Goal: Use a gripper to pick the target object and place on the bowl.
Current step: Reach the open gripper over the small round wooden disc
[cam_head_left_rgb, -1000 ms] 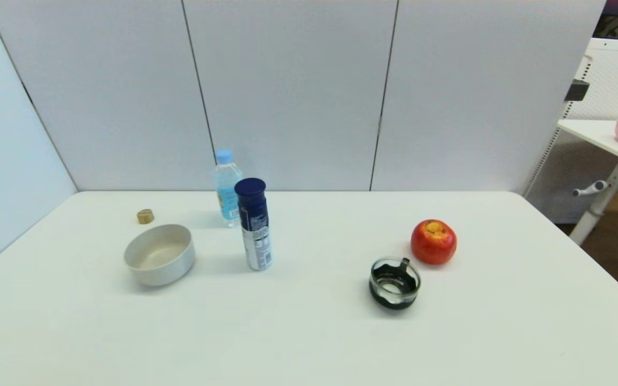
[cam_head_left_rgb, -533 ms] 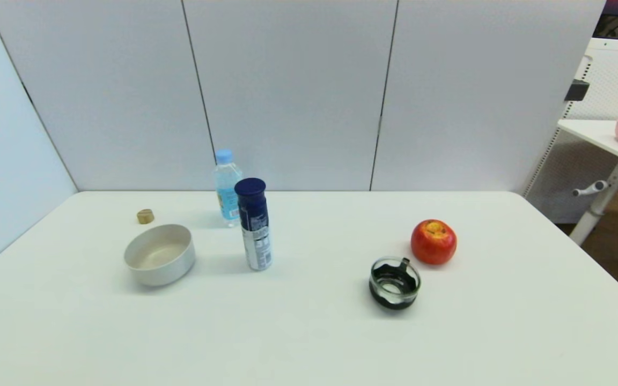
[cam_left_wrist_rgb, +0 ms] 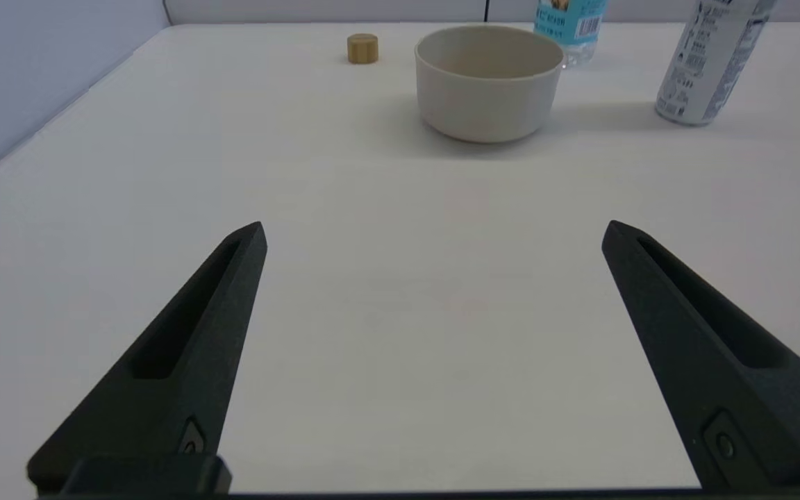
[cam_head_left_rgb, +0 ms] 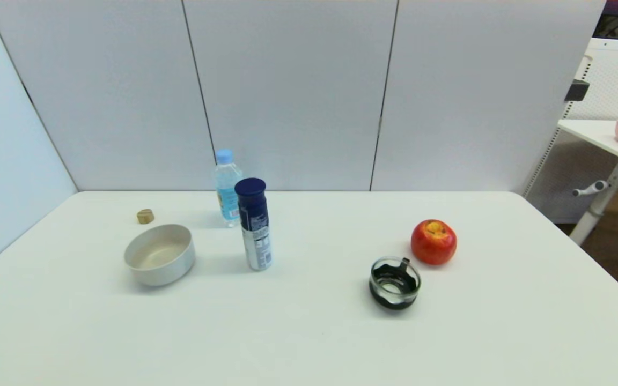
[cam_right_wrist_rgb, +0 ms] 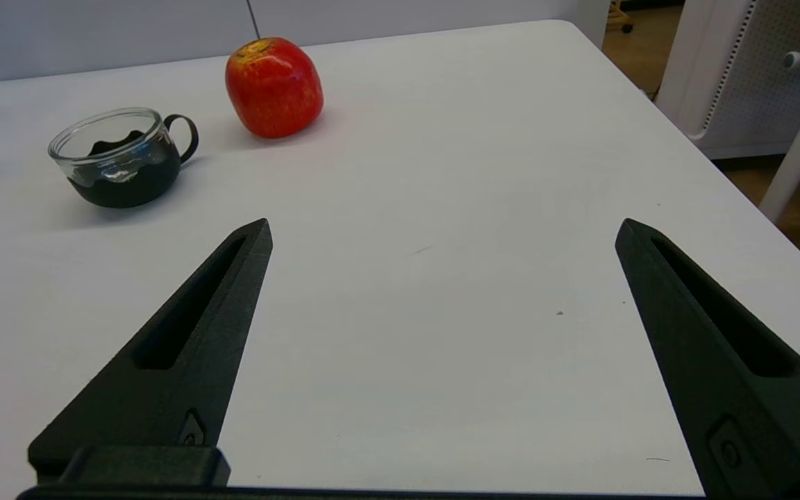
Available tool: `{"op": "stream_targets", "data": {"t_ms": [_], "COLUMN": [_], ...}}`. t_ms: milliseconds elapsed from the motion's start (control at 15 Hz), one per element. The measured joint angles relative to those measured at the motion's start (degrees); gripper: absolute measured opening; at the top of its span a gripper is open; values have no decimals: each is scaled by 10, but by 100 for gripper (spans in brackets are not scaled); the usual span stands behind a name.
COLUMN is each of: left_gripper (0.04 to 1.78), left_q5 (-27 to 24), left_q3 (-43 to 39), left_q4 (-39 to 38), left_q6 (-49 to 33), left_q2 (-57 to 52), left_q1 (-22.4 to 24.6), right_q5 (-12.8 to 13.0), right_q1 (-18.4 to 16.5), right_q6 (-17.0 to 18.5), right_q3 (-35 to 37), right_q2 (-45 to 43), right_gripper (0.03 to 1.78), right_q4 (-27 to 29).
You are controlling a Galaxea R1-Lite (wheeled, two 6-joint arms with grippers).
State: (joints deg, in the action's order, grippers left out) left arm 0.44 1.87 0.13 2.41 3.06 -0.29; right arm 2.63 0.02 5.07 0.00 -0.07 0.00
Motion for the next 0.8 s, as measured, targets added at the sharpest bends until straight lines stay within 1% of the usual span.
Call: {"op": "stream_targets", "data": {"t_ms": [133,333,533,800], "left_gripper": [171,171,171,171], "left_q5": [0,-1,0,1], "left_q3": [52,190,365,625], "left_q4": [-1,0,16,75], "left_q6": [8,13,13,12], "left_q2": [52,166,299,504], "left_q1": [1,10,19,30], "right_q5": [0,0,0,0], "right_q1": [0,0,0,0], "right_q6": [0,0,0,0], "right_q3": [0,0,0,0], "right_q2": [0,0,0,0], "right_gripper": [171,171,171,171], "right_q4": [0,0,0,0]}}
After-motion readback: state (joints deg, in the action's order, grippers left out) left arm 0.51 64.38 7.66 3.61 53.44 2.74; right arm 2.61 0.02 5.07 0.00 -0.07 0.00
